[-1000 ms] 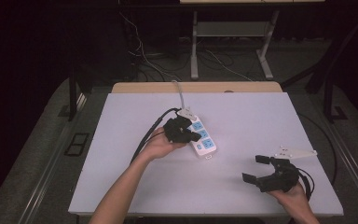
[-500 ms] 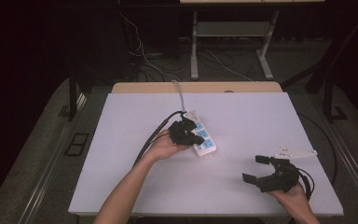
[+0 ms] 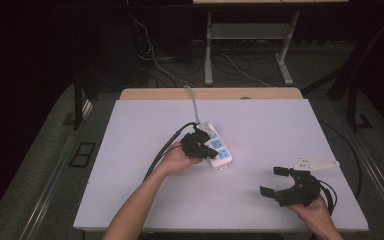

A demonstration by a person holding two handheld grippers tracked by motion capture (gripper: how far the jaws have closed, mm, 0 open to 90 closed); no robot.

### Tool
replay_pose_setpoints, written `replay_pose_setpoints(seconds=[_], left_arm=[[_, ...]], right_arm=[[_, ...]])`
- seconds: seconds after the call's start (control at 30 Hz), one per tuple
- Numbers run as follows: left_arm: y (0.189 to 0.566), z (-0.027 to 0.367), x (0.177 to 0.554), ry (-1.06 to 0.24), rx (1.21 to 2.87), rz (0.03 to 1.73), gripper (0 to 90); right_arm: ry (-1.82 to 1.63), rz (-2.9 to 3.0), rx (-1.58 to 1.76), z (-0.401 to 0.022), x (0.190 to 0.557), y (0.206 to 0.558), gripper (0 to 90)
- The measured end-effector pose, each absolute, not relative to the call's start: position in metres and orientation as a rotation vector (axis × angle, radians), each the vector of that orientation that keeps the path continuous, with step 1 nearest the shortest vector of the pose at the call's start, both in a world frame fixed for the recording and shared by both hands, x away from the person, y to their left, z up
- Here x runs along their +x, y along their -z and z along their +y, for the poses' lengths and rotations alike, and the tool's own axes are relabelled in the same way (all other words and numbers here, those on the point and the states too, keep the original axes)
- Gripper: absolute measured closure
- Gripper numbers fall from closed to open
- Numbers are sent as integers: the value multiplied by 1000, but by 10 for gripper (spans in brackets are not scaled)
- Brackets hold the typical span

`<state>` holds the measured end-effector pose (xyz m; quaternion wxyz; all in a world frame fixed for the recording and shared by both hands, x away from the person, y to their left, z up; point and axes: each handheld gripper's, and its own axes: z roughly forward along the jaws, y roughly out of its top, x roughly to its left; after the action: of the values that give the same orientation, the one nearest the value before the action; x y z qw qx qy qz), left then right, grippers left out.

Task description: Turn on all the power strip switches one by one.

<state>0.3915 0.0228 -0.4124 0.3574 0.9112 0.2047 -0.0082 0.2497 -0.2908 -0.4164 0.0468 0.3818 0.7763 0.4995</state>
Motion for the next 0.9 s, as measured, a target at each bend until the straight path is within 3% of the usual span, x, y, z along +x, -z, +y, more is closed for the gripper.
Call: replay_pose_setpoints(seconds=[0.9], left_arm=[[419, 25, 396, 71, 2342, 531, 899]], right_arm=[[-1544, 2332, 1167, -297, 247, 413, 7]])
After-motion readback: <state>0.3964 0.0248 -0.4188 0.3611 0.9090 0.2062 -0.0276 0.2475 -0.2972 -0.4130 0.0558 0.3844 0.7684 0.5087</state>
